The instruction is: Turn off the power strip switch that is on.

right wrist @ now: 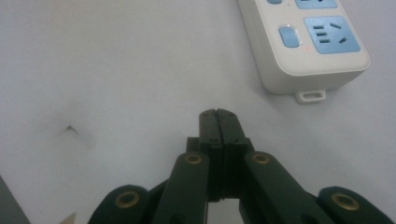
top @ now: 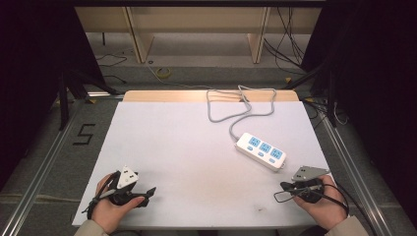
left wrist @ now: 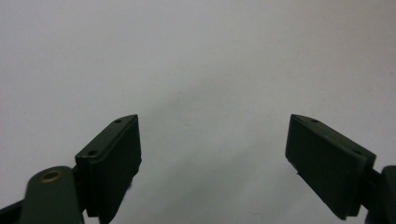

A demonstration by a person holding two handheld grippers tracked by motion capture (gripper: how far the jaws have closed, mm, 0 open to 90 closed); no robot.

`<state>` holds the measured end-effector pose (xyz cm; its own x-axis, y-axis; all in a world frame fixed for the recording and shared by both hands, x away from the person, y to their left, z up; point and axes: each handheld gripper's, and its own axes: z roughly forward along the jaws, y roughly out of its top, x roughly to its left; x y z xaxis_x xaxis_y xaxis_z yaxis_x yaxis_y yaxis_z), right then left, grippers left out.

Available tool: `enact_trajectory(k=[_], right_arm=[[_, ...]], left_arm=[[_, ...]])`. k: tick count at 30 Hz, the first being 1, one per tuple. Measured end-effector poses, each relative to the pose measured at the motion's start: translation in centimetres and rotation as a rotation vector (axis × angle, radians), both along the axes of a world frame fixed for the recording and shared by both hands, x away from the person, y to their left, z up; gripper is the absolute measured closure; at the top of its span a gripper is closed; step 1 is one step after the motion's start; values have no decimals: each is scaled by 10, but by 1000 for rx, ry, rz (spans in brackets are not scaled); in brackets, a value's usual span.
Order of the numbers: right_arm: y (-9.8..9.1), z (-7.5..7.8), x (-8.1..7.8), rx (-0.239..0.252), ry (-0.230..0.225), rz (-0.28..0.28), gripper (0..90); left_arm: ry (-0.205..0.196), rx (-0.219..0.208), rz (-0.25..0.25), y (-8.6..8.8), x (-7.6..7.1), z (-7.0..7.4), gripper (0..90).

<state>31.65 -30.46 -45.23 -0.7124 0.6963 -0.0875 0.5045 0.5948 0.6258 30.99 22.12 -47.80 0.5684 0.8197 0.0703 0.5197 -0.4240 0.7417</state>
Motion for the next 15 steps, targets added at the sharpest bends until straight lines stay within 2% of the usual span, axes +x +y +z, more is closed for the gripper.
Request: enact_trajectory(k=[15], right_arm=[[4,10,9,-19,52,-29,900]], left_arm=[[1,-2,-3,-1,1,-1,183]])
